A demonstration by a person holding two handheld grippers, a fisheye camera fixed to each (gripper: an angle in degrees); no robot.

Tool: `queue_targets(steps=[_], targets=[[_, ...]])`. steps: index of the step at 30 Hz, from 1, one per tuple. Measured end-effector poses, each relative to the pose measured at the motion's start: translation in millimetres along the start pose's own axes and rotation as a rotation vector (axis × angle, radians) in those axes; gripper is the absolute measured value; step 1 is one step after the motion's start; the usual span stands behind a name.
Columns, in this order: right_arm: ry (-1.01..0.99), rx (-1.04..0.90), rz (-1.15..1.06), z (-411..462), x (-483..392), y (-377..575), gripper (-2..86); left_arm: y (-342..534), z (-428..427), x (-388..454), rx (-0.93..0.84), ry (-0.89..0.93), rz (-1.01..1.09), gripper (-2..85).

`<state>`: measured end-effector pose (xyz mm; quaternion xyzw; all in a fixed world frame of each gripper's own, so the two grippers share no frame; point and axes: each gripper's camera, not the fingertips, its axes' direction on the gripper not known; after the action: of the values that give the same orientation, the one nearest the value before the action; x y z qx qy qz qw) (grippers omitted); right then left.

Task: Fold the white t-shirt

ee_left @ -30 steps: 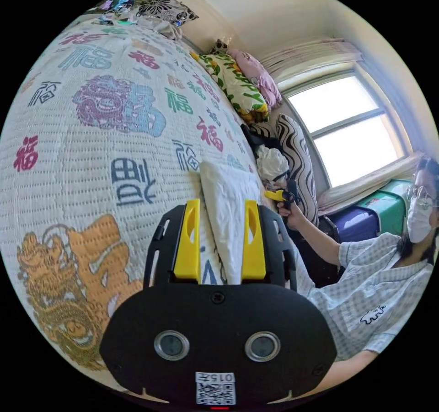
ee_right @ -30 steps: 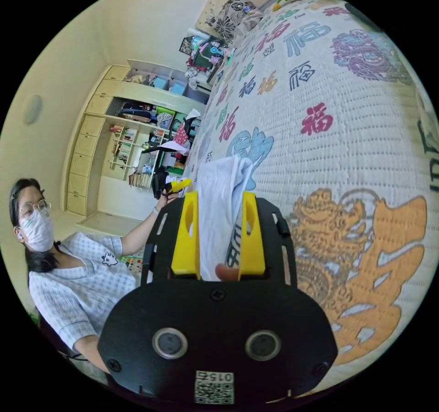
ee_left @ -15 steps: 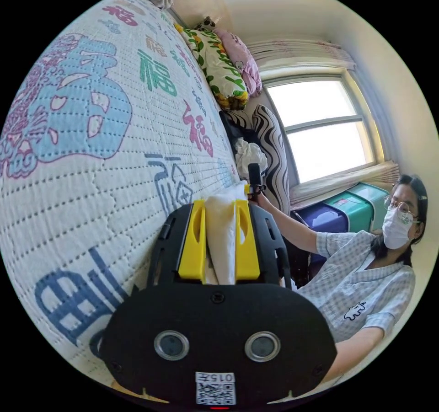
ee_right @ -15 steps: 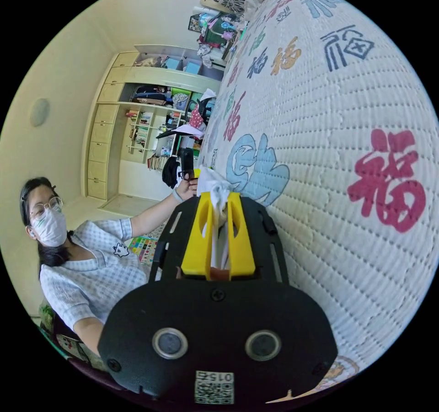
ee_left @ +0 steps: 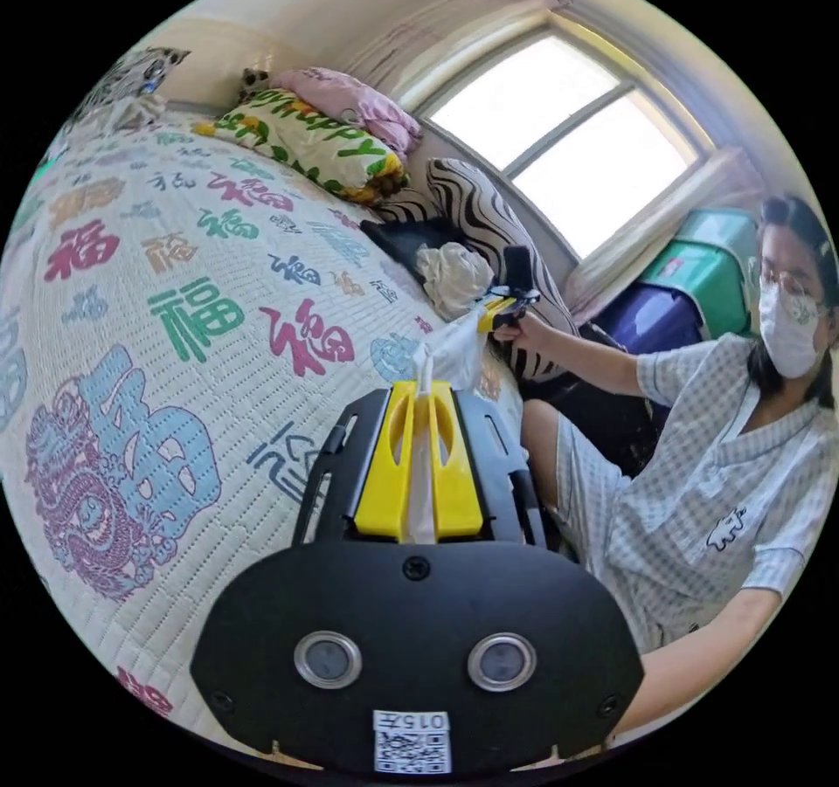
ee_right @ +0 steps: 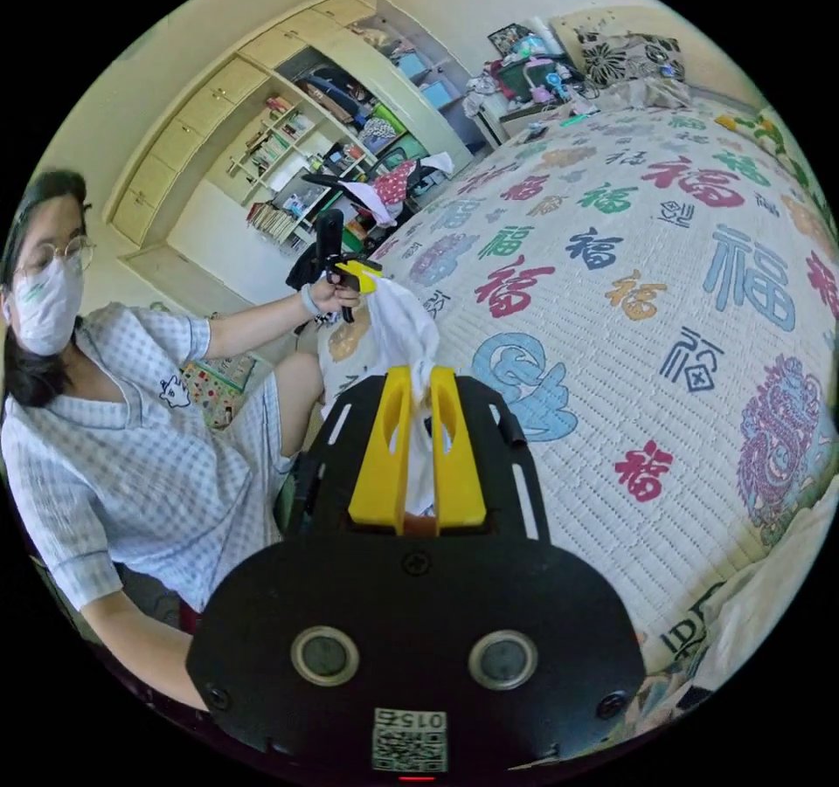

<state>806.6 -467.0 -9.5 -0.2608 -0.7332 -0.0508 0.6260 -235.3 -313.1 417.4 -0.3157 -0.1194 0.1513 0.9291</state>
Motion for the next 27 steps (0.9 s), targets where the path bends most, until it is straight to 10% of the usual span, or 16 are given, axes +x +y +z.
queue_targets(steps=[10,21,27], targets=[[0.165,-0.217,-0.216,66,-99,78,4.1,90,23,108,-0.236,-0.058,0.18,0.1],[0.15,-0.432,0.021,131,-64,114,6.6,136,32,122,-0.391,-0.207,0.004,2.8],[0.071,-0.138,0.112,104,-53,107,6.1,122,-14,131,-0.148,-0.12,-0.114,3.1]])
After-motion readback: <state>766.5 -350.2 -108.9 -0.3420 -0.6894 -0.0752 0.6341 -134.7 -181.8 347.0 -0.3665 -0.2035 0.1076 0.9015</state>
